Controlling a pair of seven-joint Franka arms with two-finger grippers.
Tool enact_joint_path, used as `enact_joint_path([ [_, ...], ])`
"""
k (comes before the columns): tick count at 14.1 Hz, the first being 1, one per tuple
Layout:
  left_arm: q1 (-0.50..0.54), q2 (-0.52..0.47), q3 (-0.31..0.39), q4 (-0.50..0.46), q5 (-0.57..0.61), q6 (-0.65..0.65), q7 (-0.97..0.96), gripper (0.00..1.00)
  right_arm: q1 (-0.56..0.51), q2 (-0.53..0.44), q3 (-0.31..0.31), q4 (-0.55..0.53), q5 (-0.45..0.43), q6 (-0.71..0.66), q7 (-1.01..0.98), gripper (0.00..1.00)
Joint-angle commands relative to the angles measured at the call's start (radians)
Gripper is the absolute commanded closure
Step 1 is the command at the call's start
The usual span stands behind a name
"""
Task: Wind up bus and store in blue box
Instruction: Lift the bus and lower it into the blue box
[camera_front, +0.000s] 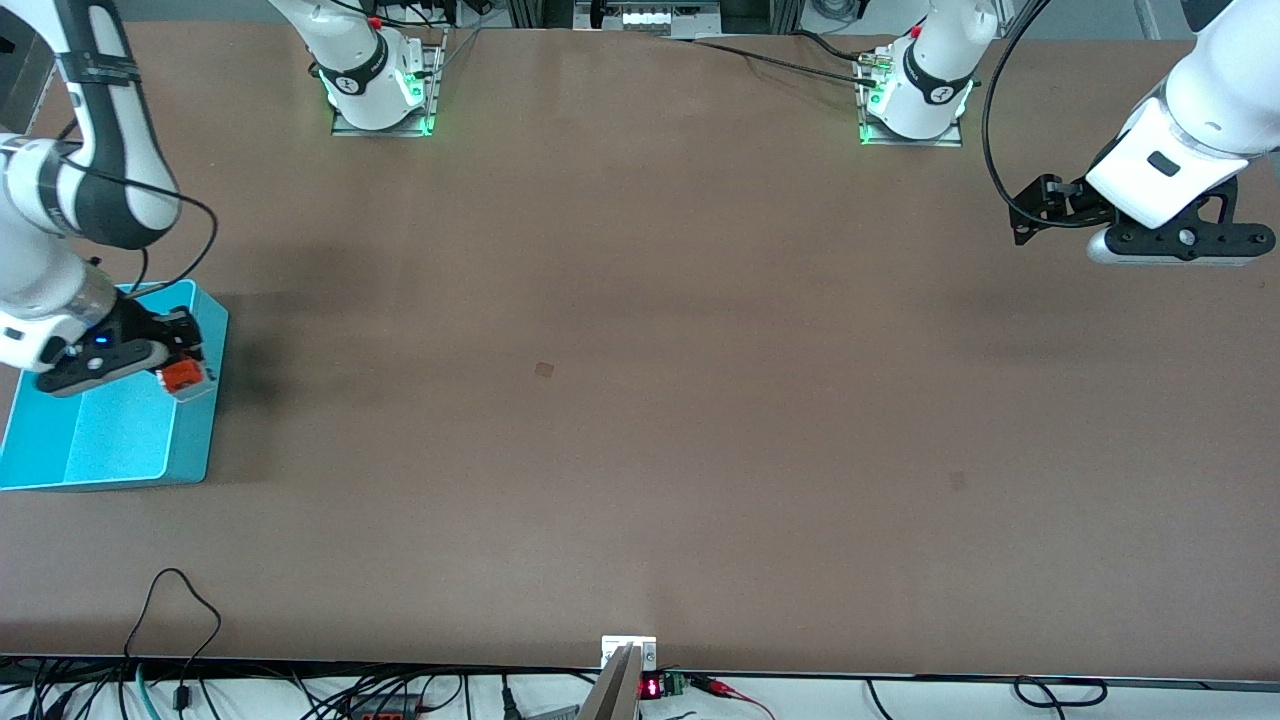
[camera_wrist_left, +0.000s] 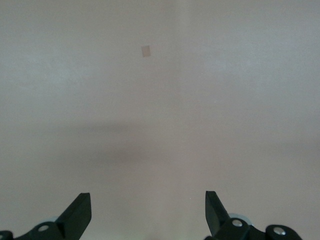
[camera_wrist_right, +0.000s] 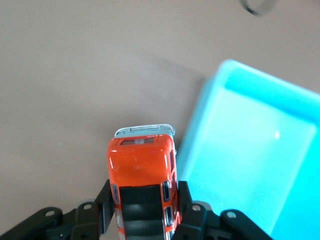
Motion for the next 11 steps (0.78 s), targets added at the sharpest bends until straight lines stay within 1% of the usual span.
enact_joint_path([
  [1,0.004,0.002,-0.001,0.022,-0.008,-0.012,-0.011,0.00,-0.009,0.060,-0.082,0.066,0.017,-0.005,0.041,1.00],
  [2,0.004,0.002,-0.001,0.022,-0.008,-0.012,-0.011,0.00,-0.012,0.095,-0.107,0.099,0.017,-0.004,0.041,1.00],
  [4,0.004,0.001,-0.001,0.022,-0.008,-0.018,-0.011,0.00,-0.023,0.149,-0.135,0.127,0.027,-0.001,0.043,1.00],
  [7,0.004,0.001,-0.001,0.022,-0.008,-0.018,-0.011,0.00,-0.050,0.213,-0.135,0.133,0.066,0.074,0.046,1.00],
  [11,0.004,0.001,-0.001,0.022,-0.008,-0.021,-0.011,0.00,-0.099,0.322,-0.138,0.207,0.087,0.090,0.040,1.00],
])
